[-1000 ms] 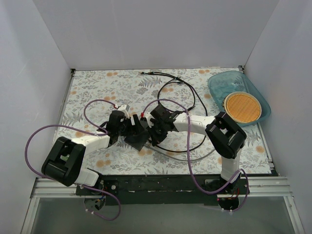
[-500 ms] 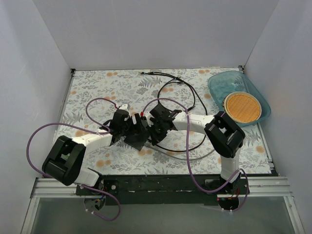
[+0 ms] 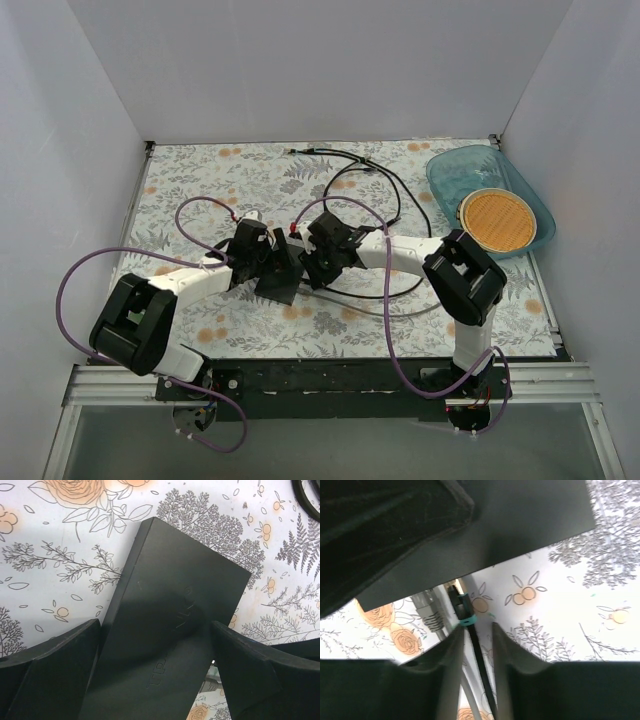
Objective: Insert the plug into the switch port
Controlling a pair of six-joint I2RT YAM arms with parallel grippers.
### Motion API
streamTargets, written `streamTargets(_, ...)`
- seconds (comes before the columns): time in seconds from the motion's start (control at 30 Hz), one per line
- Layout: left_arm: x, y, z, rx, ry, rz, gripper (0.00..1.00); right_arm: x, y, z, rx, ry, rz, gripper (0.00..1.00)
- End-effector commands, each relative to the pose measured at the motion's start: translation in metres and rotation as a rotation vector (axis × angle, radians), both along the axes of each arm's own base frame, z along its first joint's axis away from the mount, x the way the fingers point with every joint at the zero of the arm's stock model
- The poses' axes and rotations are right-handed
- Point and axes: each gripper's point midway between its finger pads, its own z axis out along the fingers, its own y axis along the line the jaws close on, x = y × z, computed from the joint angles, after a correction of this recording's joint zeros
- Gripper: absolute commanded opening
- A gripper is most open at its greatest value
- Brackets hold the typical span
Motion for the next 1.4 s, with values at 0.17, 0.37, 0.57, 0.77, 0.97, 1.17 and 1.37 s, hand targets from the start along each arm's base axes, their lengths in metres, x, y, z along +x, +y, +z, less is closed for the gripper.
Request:
streamTargets(0.17, 0.005, 0.005, 0.011, -0.024, 0.026, 0.036, 0.92, 0.022, -0.019, 0.010, -0.066, -0.130, -0.065, 0.64)
streamTargets(0.37, 0.019, 0.011, 0.032, -0.015, -0.034, 0.039, 0.92, 0.034, -0.030, 0.033, -0.063, -0.198, -0.107, 0.78)
streamTargets(0.57, 0.029, 0.013, 0.074, -0.011, -0.156, 0.013, 0.93, 0.073, -0.048, 0.075, 0.046, -0.251, -0.229, 0.80)
streamTargets(0.77, 0.033, 0.013, 0.105, -0.008, -0.227, -0.008, 0.93, 0.120, -0.067, 0.104, 0.134, -0.287, -0.321, 0.80)
streamTargets(0.97, 0.031, 0.018, 0.116, -0.007, -0.262, -0.004, 0.93, 0.164, -0.078, 0.124, 0.185, -0.314, -0.379, 0.79)
streamTargets(1.17, 0.029, 0.017, 0.114, -0.004, -0.257, -0.012, 0.93, 0.195, -0.064, 0.123, 0.201, -0.302, -0.363, 0.78)
streamTargets(1.37, 0.024, 0.017, 0.109, -0.014, -0.241, -0.016, 0.93, 0.223, -0.044, 0.097, 0.172, -0.239, -0.358, 0.74)
